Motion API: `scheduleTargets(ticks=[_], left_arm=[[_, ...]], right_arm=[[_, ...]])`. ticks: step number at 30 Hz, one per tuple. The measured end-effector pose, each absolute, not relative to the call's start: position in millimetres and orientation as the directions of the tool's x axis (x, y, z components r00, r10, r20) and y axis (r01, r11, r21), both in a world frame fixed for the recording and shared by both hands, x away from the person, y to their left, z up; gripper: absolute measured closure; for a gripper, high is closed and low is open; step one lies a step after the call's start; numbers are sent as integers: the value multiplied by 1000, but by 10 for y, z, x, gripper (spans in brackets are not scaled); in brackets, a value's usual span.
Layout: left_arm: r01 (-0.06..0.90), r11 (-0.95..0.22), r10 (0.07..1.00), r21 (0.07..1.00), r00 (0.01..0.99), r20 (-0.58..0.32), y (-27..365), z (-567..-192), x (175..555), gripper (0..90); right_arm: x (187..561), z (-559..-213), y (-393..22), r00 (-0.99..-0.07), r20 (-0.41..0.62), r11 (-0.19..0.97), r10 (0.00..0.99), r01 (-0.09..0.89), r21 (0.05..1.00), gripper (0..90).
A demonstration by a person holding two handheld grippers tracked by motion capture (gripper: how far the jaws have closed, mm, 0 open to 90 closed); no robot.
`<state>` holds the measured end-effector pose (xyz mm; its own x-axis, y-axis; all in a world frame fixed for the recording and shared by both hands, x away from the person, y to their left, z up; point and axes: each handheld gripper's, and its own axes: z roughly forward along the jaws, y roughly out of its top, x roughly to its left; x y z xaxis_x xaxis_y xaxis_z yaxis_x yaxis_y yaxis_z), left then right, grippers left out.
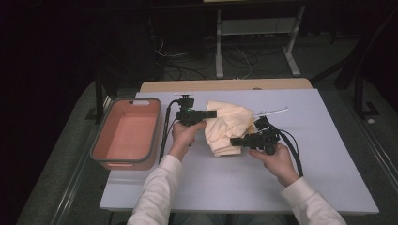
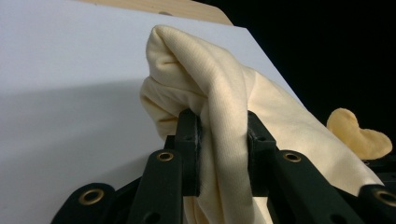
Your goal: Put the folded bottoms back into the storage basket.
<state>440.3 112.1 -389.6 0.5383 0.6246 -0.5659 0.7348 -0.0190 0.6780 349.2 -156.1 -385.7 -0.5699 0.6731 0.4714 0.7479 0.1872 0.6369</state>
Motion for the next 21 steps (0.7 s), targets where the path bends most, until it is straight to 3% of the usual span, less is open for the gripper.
scheduleTargets(ticks=[21], left_arm=[[691,-10,641,723,559,-526,1381,-3477,4325,719]], right_arm=[[3506,-3531,-1317,-611,441,208,658,710,673,535]])
